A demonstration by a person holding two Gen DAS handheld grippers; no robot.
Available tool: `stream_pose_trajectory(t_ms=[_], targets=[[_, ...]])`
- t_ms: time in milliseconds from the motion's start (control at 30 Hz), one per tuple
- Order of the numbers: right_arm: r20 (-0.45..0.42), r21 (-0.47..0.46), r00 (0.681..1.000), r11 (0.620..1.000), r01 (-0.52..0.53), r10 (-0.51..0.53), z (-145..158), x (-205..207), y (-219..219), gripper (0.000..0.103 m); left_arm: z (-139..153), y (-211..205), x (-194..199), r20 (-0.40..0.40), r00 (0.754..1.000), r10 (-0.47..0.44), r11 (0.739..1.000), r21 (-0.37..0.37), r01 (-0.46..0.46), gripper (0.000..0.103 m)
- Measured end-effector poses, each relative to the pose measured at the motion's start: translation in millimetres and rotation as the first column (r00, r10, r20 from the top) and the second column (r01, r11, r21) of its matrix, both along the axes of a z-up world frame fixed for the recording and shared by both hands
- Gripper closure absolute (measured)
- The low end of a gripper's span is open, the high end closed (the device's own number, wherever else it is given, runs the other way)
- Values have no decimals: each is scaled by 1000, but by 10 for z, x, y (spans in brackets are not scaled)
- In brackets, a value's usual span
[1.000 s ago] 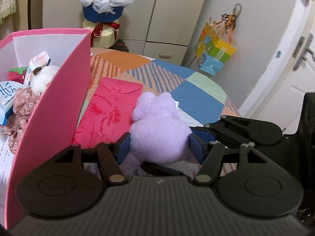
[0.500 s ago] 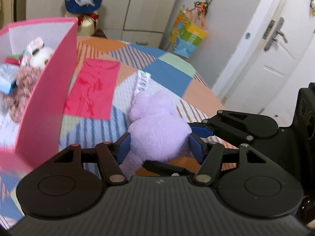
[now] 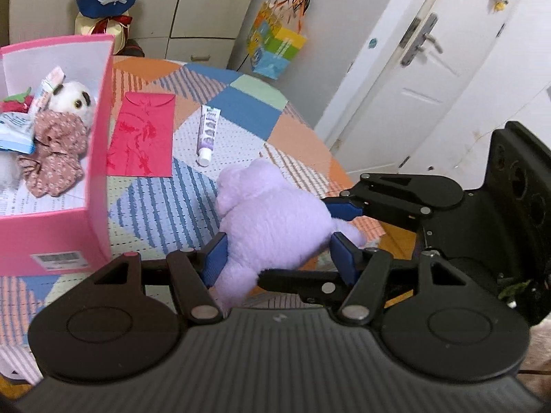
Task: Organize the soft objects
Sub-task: 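Carry the plush bunny with the left gripper into the pink box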
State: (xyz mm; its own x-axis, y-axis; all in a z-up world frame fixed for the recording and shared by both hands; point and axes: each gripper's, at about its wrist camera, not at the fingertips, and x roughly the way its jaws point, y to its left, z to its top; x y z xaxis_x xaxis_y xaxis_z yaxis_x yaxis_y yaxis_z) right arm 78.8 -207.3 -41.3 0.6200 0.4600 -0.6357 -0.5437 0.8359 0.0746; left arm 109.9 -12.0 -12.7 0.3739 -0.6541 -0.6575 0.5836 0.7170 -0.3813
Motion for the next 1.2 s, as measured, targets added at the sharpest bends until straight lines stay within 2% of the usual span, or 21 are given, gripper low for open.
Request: stream_pose_trajectory(t_ms=[233, 433, 600, 700, 900, 1000, 1200], targets=[[101, 2, 994, 999, -51, 50, 328, -51, 277, 38, 371, 362, -119, 106, 993, 55, 998, -22, -53, 40], [174, -4, 981, 996, -89, 89, 577, 86, 580, 37, 636, 634, -62, 200, 972, 123, 992, -25, -121, 41], [181, 23, 977, 993, -117, 111, 709, 350, 841, 37, 757, 905, 224, 204, 963, 176, 984, -31, -173, 41], [166, 64, 980, 991, -119, 107, 714, 564, 1002, 37, 738, 1086, 431, 188, 958, 218, 976, -49, -213, 40], [117, 85, 982, 984, -155, 145, 545, 1131, 1268, 37, 541, 1287, 867, 202, 924, 325, 945, -39, -324, 41], [96, 95, 980, 979, -181, 172, 446, 1448, 1380, 37, 420, 1404, 1123, 174, 915, 365, 931, -57, -360, 40], [58, 95, 971, 967, -235, 230, 243, 1830, 1535, 36, 170, 1553, 1461, 113, 908, 404, 915, -56, -401, 40]])
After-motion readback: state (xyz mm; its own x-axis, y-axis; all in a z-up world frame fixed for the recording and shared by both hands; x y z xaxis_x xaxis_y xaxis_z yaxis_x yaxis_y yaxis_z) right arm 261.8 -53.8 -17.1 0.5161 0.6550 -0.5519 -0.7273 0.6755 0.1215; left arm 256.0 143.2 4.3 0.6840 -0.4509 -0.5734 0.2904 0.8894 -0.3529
